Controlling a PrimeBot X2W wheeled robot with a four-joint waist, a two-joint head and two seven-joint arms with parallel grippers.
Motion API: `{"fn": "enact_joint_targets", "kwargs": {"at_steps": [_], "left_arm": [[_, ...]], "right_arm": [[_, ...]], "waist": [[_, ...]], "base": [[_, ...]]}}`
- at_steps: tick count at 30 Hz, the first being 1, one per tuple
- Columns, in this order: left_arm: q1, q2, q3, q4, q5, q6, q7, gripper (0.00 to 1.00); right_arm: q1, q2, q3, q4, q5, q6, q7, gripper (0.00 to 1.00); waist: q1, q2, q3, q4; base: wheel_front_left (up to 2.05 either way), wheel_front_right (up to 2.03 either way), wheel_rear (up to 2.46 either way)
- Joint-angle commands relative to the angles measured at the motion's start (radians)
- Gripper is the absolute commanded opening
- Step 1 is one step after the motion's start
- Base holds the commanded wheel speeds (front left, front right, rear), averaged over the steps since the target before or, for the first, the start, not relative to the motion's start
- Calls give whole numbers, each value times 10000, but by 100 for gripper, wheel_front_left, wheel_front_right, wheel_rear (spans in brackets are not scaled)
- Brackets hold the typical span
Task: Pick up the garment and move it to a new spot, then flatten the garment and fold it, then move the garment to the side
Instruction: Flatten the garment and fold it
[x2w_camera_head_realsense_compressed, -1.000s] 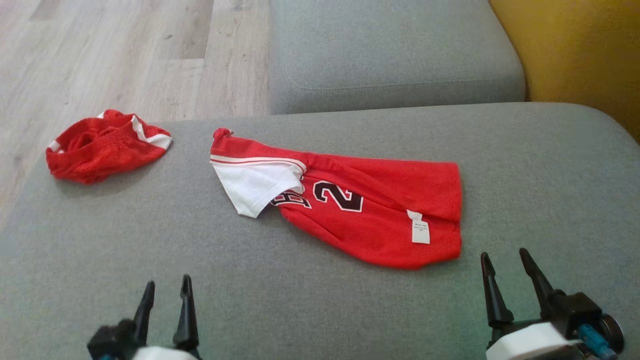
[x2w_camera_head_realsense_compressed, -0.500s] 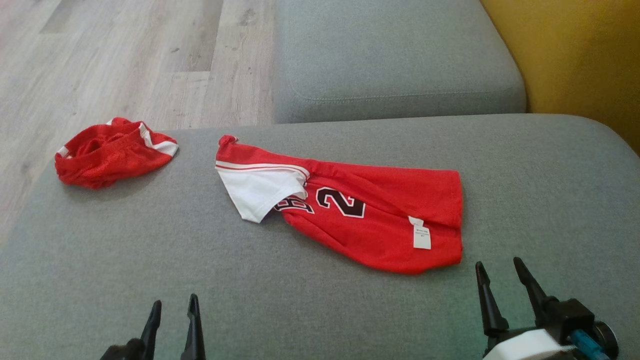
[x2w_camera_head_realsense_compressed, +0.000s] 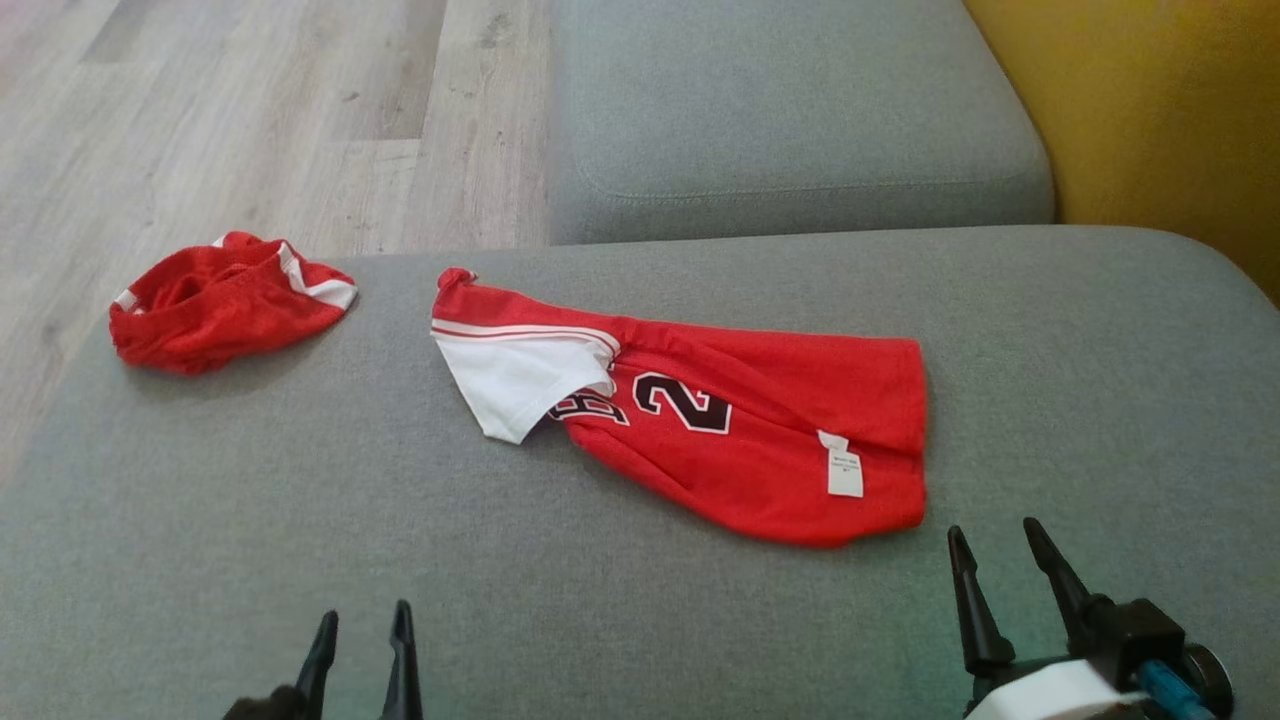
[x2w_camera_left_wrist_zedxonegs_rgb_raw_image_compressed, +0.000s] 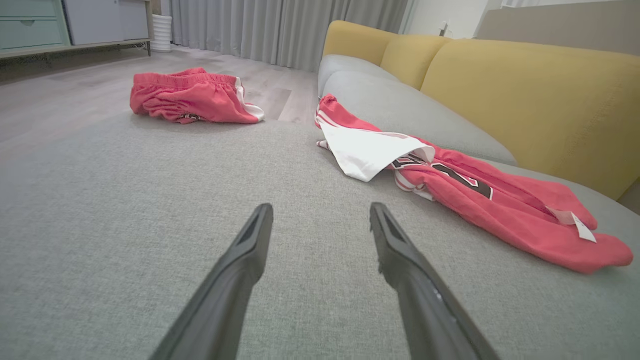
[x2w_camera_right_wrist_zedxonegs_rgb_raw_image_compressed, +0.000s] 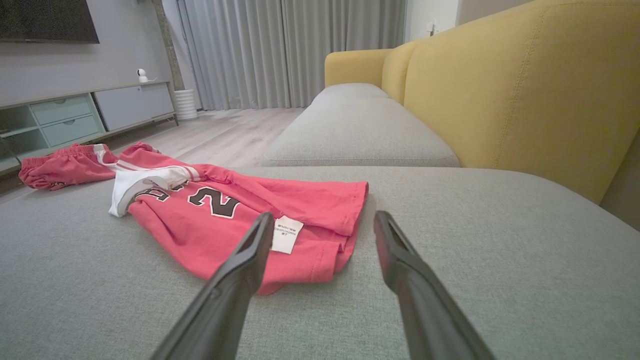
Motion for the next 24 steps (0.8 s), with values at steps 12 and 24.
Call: {"fn": "enact_joint_targets", "kwargs": {"at_steps": [12, 24], "left_arm": [[-2611, 159, -147, 441, 431, -334, 845, 100], [-5988, -395, 175, 4108, 23, -791, 1052, 100]], "right_arm": [[-739, -60, 480, -304, -212, -7, -109, 100], [-1696, -60, 552, -493, -527, -7, -109, 100]], "waist": [[0, -1, 895, -294], [0, -1, 2881, -1281]], "base": [[0, 0, 0], [0, 0, 0]]}}
